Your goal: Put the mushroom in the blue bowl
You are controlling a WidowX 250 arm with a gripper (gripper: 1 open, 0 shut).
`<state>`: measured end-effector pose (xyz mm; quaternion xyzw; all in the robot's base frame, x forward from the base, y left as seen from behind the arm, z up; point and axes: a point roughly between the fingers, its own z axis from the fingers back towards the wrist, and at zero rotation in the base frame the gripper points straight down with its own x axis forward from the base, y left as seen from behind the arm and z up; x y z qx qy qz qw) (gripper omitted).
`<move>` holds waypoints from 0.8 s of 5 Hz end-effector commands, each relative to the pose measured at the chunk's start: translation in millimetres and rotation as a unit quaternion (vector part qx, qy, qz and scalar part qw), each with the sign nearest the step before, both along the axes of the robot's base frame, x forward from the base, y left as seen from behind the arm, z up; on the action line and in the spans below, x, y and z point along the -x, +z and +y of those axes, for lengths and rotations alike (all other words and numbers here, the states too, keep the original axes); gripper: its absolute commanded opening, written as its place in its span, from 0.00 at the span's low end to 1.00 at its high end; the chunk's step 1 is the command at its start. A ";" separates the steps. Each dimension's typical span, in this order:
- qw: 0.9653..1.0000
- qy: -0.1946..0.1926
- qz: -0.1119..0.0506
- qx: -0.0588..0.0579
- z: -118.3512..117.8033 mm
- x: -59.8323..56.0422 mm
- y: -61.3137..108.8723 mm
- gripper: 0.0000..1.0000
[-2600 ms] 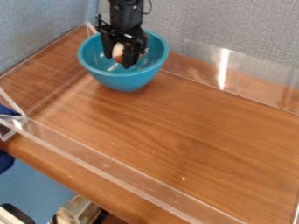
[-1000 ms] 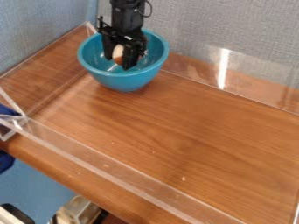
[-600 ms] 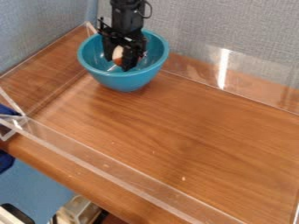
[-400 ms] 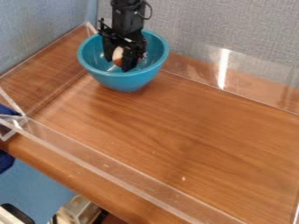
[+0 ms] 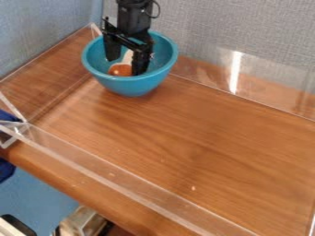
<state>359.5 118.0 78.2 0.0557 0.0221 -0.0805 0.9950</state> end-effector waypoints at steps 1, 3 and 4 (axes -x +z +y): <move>0.998 0.001 -0.052 -0.017 3.4 -6.9 45.2 1.00; 0.998 0.004 -0.060 -0.022 9.1 -7.2 62.5 1.00; 0.998 0.006 -0.062 -0.026 16.5 -11.8 66.7 1.00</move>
